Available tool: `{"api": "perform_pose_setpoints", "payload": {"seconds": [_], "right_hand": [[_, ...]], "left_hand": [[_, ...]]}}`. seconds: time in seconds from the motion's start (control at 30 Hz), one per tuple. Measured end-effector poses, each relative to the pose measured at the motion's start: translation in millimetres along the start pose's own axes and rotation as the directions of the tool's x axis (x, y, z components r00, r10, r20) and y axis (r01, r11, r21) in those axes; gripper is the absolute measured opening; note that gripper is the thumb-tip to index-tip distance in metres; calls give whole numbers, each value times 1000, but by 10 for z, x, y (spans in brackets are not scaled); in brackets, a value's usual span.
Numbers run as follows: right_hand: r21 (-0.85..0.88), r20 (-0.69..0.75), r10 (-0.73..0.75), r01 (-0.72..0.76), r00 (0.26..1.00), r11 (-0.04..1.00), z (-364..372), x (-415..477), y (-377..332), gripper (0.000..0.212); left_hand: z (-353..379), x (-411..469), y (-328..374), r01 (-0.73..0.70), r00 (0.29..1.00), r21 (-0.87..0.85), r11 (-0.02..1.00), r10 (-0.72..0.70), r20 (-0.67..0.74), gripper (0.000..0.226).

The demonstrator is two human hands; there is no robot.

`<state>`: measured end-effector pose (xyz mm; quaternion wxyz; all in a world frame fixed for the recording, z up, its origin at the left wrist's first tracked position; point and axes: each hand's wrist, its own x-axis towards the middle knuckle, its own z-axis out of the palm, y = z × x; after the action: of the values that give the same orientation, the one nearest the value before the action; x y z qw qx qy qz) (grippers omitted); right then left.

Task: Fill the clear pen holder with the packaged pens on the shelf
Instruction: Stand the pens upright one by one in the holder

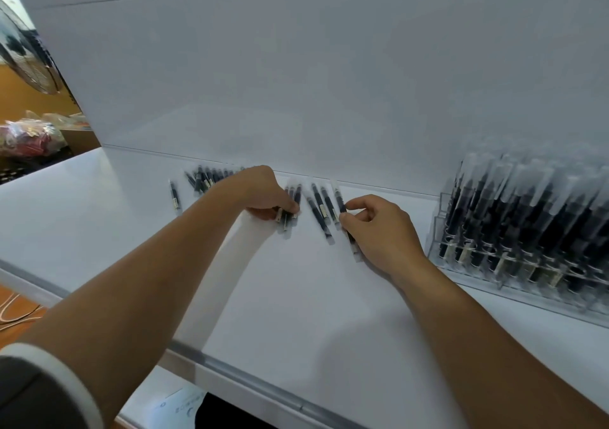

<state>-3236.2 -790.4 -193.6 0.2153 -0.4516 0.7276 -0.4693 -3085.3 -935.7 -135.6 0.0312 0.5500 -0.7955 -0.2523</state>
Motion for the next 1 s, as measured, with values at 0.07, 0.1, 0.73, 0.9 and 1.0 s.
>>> {"api": "perform_pose_setpoints", "payload": {"seconds": [0.07,0.1,0.73,0.9,1.0], "right_hand": [[-1,4,-2,2,1000,1000,-2,-3,1,17],[0,5,-4,4,1000,1000,-5,-7,2,18],[30,9,-35,34,999,999,-19,-92,-102,12],[156,-88,-75,88,993,984,-45,-234,-329,8],[142,-78,-121,131,990,981,-162,-335,-474,5]], "left_hand": [[-48,-1,-14,27,999,-43,999,-25,46,42],[-66,-7,-16,36,997,-57,998,-32,68,45],[-26,-228,-212,-27,999,-537,843,37,8,10],[62,-523,-145,-222,975,-695,684,175,-139,8],[145,-696,-65,-305,950,-729,613,246,-191,10]]}}
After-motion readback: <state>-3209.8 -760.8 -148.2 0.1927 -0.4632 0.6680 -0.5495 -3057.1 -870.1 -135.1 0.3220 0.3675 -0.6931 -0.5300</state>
